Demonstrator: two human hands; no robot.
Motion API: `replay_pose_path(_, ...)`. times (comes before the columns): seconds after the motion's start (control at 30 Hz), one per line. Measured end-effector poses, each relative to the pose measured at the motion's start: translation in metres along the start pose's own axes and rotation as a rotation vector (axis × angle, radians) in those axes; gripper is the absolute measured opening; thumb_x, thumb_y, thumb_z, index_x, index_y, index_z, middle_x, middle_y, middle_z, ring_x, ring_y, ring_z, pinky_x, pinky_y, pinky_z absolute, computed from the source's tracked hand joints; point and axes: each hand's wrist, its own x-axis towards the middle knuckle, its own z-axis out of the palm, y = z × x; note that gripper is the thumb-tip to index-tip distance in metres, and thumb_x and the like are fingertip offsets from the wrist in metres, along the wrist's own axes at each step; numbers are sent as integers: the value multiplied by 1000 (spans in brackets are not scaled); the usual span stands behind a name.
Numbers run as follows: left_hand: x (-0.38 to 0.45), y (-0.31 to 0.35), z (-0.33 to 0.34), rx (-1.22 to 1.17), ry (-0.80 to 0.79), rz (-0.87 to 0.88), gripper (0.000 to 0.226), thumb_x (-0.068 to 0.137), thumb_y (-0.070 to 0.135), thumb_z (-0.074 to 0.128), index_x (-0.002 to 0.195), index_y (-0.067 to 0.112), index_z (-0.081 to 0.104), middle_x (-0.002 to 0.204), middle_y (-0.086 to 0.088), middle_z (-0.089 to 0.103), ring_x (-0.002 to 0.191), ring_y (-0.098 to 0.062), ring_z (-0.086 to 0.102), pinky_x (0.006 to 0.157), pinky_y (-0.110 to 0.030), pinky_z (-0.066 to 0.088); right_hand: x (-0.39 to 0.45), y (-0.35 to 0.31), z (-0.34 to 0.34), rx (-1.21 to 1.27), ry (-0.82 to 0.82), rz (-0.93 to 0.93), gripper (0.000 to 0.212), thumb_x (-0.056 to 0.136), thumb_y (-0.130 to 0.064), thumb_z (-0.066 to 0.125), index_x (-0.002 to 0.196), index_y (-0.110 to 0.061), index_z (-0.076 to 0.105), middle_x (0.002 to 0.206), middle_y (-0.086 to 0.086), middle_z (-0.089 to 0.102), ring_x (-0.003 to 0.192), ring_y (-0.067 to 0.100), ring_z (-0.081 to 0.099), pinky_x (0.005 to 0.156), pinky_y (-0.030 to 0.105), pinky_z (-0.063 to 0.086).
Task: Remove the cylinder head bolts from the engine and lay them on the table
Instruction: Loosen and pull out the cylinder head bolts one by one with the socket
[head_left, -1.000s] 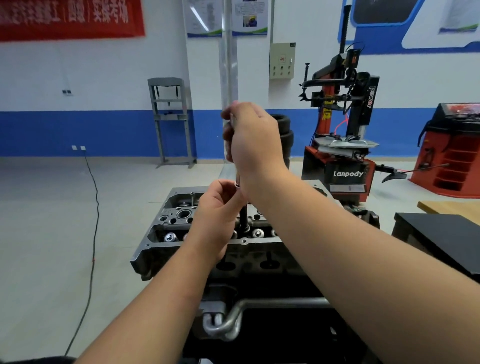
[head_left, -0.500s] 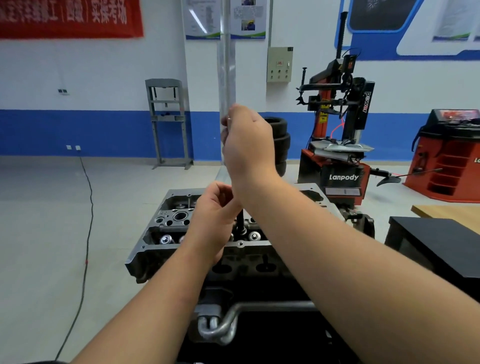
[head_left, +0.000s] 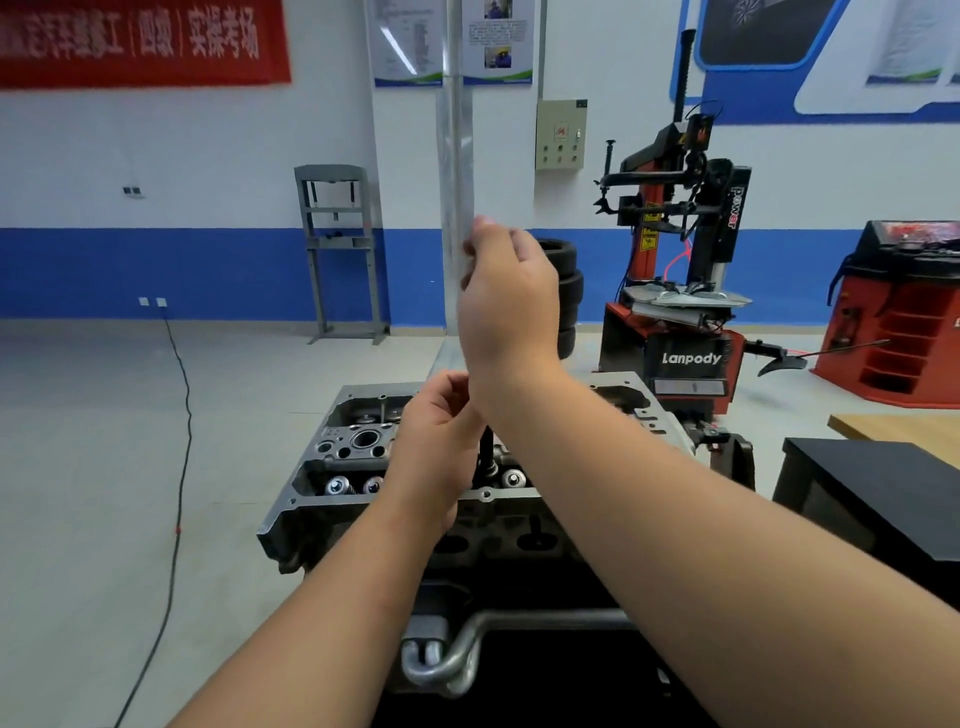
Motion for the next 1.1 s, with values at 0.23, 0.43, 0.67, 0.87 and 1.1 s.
replay_pose_path(0.23,-4,0,-10,-53,-154,-79,40,81,70,58,92,38,78,96,4,76,94,-13,69,93,-42,46,16,-6,-15,71,-508,179,39,93,-42,56,63,-21,40,51,-4,29,51,18,18,51,32,19)
replay_pose_path(0.43,-3,2,-11,-64,-97,-74,23,92,53,66,93,34,78,90,3,75,82,-11,67,85,-44,43,3,-8,-4,-2,-177,92,25,97,-29,57,77,-15,53,65,3,44,58,17,38,59,36,34)
replay_pose_path(0.67,-3,2,-11,-110,-102,-93,25,87,54,68,92,32,77,90,4,74,90,-17,67,80,-32,52,13,-6,-13,97,-333,184,39,98,-39,49,65,-19,46,52,-3,33,49,16,25,51,33,22)
replay_pose_path(0.87,-4,3,-12,-67,-174,-103,31,95,47,53,92,34,81,98,1,76,97,-13,70,100,-43,48,15,-5,-19,86,-466,160,37,97,-37,53,65,-19,46,51,-5,31,47,15,24,49,30,24)
replay_pose_path(1.1,-1,-1,-8,-79,16,-26,36,76,44,89,91,21,66,67,12,65,58,-2,57,67,-29,44,1,-4,-6,2,-130,68,28,102,-33,50,85,-12,55,75,3,51,72,18,47,68,37,41)
